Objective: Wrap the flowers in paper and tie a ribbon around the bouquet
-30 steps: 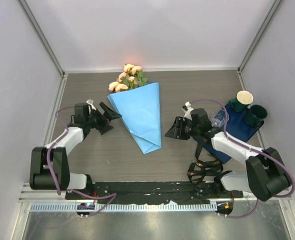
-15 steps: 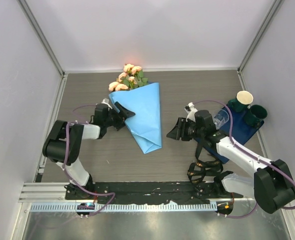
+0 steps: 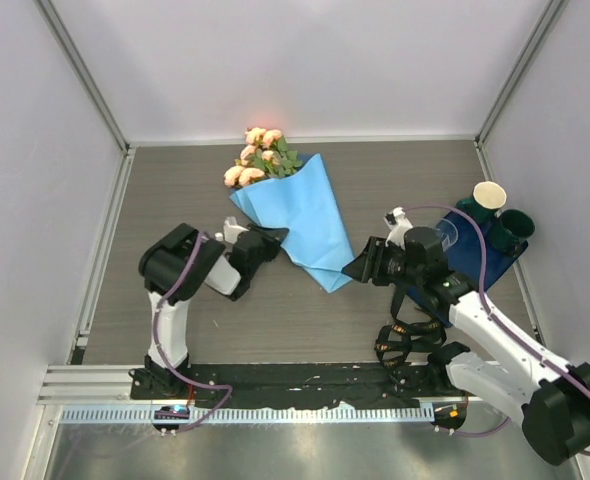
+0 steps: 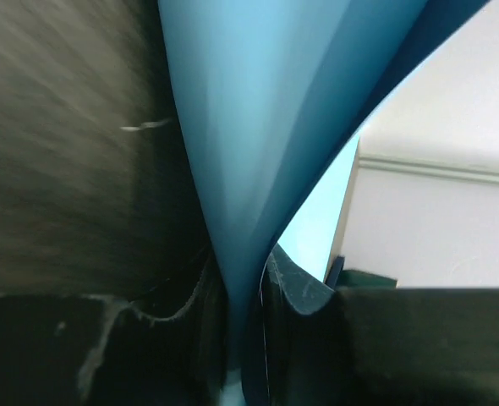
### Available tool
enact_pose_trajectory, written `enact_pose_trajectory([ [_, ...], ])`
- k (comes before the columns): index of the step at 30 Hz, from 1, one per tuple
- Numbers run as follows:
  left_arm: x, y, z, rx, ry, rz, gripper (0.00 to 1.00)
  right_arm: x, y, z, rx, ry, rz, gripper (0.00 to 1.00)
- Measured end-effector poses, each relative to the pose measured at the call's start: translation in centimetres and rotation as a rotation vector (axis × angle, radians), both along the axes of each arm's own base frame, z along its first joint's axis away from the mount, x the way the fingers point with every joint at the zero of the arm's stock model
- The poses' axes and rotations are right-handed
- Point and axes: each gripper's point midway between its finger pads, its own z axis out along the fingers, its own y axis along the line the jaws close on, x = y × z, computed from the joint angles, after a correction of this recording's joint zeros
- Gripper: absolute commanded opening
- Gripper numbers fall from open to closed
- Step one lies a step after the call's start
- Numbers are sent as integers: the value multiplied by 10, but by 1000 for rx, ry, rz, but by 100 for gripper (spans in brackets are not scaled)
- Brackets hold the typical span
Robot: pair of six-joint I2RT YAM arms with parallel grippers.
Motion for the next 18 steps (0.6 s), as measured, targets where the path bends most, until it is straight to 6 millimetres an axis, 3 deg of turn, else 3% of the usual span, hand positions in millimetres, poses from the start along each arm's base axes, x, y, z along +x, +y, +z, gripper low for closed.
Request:
enact_pose_trajectory([
  [7, 52, -62, 8, -136, -114, 208, 25, -5, -33, 13, -67, -19, -169, 51],
  [11, 92, -112, 24, -266, -208, 305, 27, -6, -51, 33, -92, -57, -256, 51],
  [14, 113, -138, 30, -333, -250, 358, 32, -8, -60, 50, -81, -88, -312, 51],
  [16, 122, -152, 34, -359, -263, 376, 53, -9, -64, 53, -78, -91, -335, 51],
  [17, 126, -156, 35, -366, -263, 379, 75, -10, -66, 55, -77, -93, -344, 51],
  [18, 129, -159, 36, -368, -269, 381, 84, -9, -68, 55, -79, -93, -353, 52],
])
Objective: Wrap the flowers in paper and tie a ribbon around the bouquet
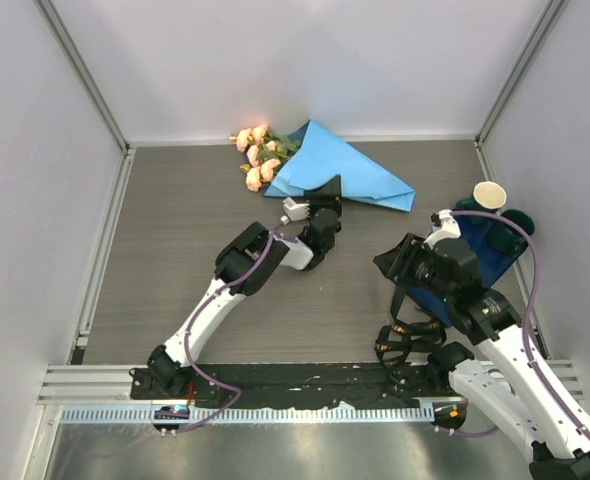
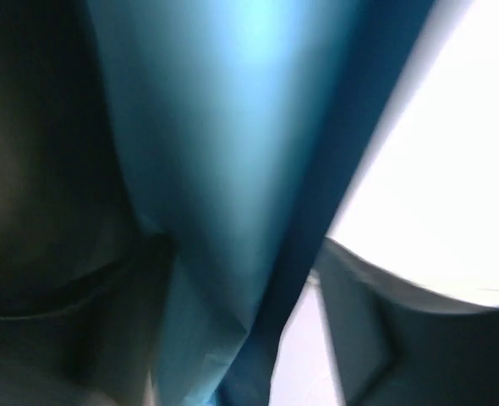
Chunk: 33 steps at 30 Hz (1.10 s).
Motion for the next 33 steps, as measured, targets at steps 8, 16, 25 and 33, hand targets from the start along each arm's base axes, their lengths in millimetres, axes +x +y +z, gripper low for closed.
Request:
enact_pose_trajectory([
  [8, -9, 15, 28, -43, -4, -70, 100, 8, -24, -19, -137, 134, -123, 55],
  [16, -133, 86, 8, 59, 108, -269, 100, -12, -50, -61, -323, 387, -191, 58],
  [25, -256, 121, 12, 159, 147, -600, 91, -37, -67, -133, -362, 558, -298, 61],
  [33, -322, 105, 105, 363, -178, -924, 95, -11, -57, -171, -336, 533, -327, 59],
])
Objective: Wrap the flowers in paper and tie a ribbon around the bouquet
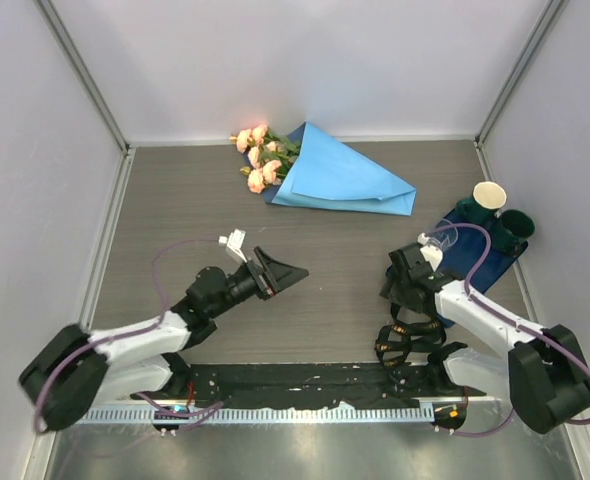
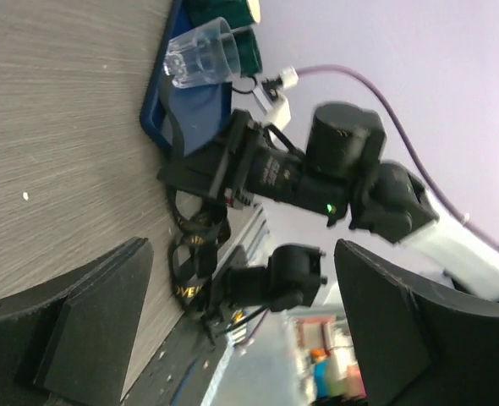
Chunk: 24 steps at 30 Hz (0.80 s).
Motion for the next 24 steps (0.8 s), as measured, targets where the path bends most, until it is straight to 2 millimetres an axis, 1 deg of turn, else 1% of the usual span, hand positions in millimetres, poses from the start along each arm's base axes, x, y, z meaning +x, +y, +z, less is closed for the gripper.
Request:
enact_pose_trajectory([
  [1, -5, 4, 10, 37, -51, -14, 96, 0, -2, -6, -13, 2, -4, 58],
  [3, -14, 15, 32, 103, -153, -18, 98, 10, -2, -4, -17, -41, -13, 52],
  [4, -17, 20, 42, 124, -196, -11, 98, 14, -3, -4, -23, -54, -18, 36],
  [7, -29, 52, 70, 219, -315, 51, 96, 26, -6, -6, -45, -113, -24, 1],
  [9, -36, 73, 82, 267, -354, 99, 96, 29, -4, -6, -73, -126, -9, 1],
  [10, -39, 84, 91, 285, -377, 128, 96, 30, 0, -6, -92, -128, 14, 0],
  [11, -43, 95, 98, 304, -393, 152, 96, 32, 9, -3, -108, -128, 54, 0],
  [12, -47, 105, 106, 316, -412, 176, 96, 38, 27, 7, -119, -143, 115, 0],
  [14, -56, 126, 125, 331, -456, 225, 96, 59, 78, 36, -74, -216, 224, 0],
  [15, -61, 135, 133, 333, -479, 244, 97, 72, 112, 57, -38, -255, 285, 0],
  [17, -74, 157, 163, 311, -550, 296, 96, 111, 209, 121, 105, -394, 394, 1],
  [18, -83, 170, 180, 291, -587, 323, 96, 128, 259, 150, 188, -463, 444, 13],
  [19, -91, 180, 195, 269, -622, 344, 96, 137, 309, 180, 276, -525, 494, 25],
  [20, -100, 191, 210, 249, -654, 366, 97, 144, 364, 209, 385, -579, 554, 40],
  [21, -104, 197, 220, 240, -671, 380, 97, 143, 398, 223, 459, -606, 593, 56],
  [22, -109, 205, 229, 231, -684, 396, 98, 141, 437, 237, 538, -618, 638, 65],
  [23, -112, 211, 235, 228, -687, 415, 100, 136, 472, 248, 623, -635, 688, 70],
  [24, -113, 215, 236, 235, -682, 428, 100, 128, 493, 244, 664, -623, 726, 70],
])
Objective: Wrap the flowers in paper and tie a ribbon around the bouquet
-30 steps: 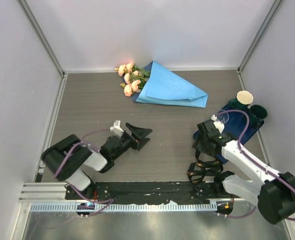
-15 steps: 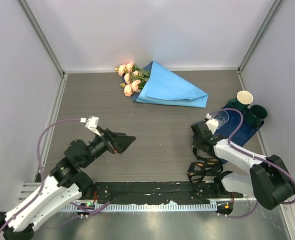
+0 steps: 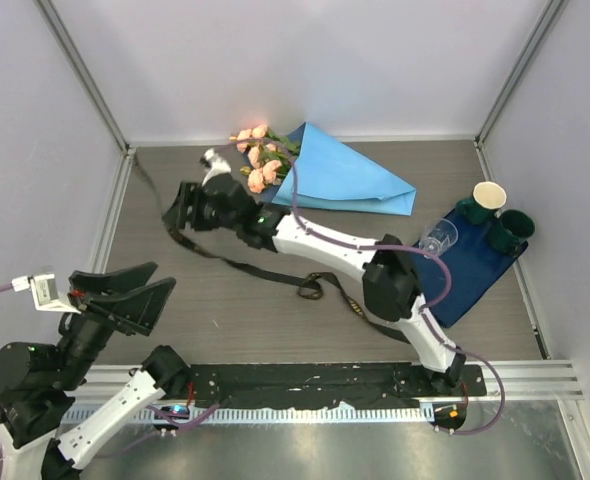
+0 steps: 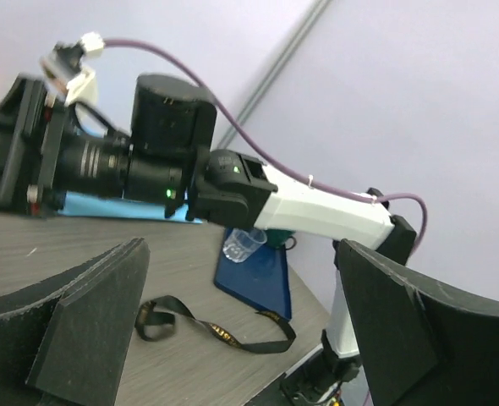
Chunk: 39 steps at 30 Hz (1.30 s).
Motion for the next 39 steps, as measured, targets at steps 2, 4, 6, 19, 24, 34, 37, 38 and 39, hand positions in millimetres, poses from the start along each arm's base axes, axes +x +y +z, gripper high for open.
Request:
enact_pose_trajectory([
  [2, 5, 3, -6, 12, 39, 30, 100, -24, 14, -35, -53, 61, 80, 71],
  [4, 18, 1, -25, 45, 139, 69, 100, -42, -4, -83, -157, 136, 95, 73],
  [6, 34, -5, -52, 87, 272, 113, 100, -51, -47, -125, -281, 216, 52, 73],
  [19, 117, -55, -226, 384, 929, 321, 100, -115, -336, -149, -468, 342, -362, 74],
  [24, 168, -24, -276, 159, 1150, 455, 100, -122, -349, -215, -732, 319, -234, 71],
  [34, 217, 8, -368, -129, 1450, 541, 85, -106, -351, -249, -893, 290, -202, 33],
  [37, 229, 10, -371, -209, 1470, 531, 63, -102, -353, -250, -892, 291, -234, 2],
  [38, 232, 13, -373, -237, 1476, 533, 51, -102, -356, -250, -900, 297, -252, 0],
  [39, 235, 20, -376, -267, 1484, 544, 33, -101, -363, -250, -916, 305, -285, 0],
])
